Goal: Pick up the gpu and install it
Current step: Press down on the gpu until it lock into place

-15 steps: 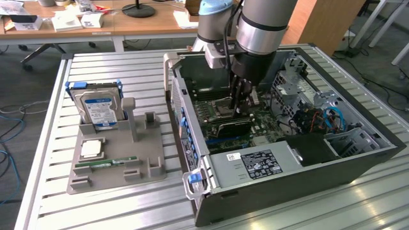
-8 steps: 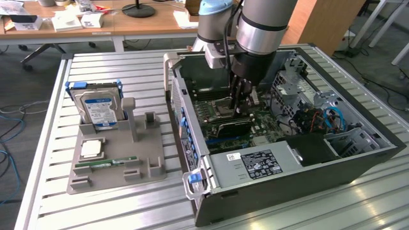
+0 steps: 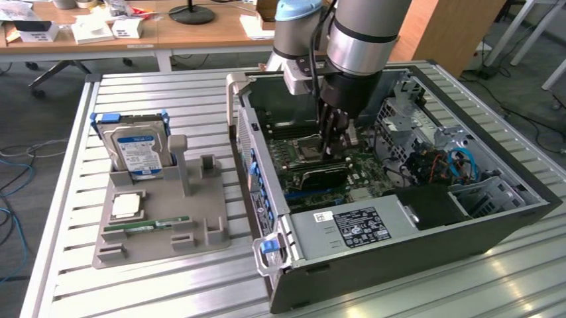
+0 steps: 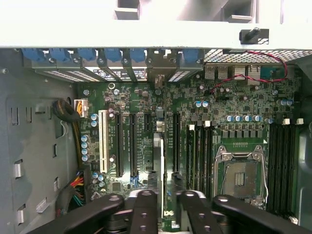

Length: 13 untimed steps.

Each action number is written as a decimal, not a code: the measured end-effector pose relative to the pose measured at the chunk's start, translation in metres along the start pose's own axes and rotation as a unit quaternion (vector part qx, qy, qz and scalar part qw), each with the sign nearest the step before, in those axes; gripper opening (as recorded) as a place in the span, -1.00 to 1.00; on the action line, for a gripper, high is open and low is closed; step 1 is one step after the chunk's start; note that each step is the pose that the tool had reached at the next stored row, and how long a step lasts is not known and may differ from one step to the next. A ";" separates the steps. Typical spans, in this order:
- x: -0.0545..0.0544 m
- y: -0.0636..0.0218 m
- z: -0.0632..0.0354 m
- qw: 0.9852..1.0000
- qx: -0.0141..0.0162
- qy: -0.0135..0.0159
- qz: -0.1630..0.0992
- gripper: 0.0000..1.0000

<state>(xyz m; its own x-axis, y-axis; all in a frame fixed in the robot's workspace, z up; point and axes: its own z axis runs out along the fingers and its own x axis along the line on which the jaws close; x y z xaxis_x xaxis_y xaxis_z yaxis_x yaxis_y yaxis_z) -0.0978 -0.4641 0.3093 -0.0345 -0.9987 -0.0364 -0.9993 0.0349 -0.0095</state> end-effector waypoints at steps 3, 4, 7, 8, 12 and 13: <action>0.000 0.0000 0.0000 1.000 0.000 0.000 0.000 -0.73; 0.000 0.0000 0.0000 1.000 0.000 0.000 0.000 -0.73; 0.000 0.0000 0.0000 1.000 0.000 0.000 0.000 -0.79; 0.000 0.0000 0.0000 1.000 0.000 0.000 0.000 -0.79; 0.000 0.0000 0.0000 1.000 0.000 0.000 0.000 -0.79; 0.000 0.0000 0.0000 1.000 0.000 0.000 0.000 -0.79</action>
<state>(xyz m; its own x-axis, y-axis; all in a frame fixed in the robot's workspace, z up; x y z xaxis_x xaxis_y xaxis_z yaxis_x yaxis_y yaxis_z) -0.0978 -0.4641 0.3093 -0.0345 -0.9987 -0.0364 -0.9993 0.0349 -0.0095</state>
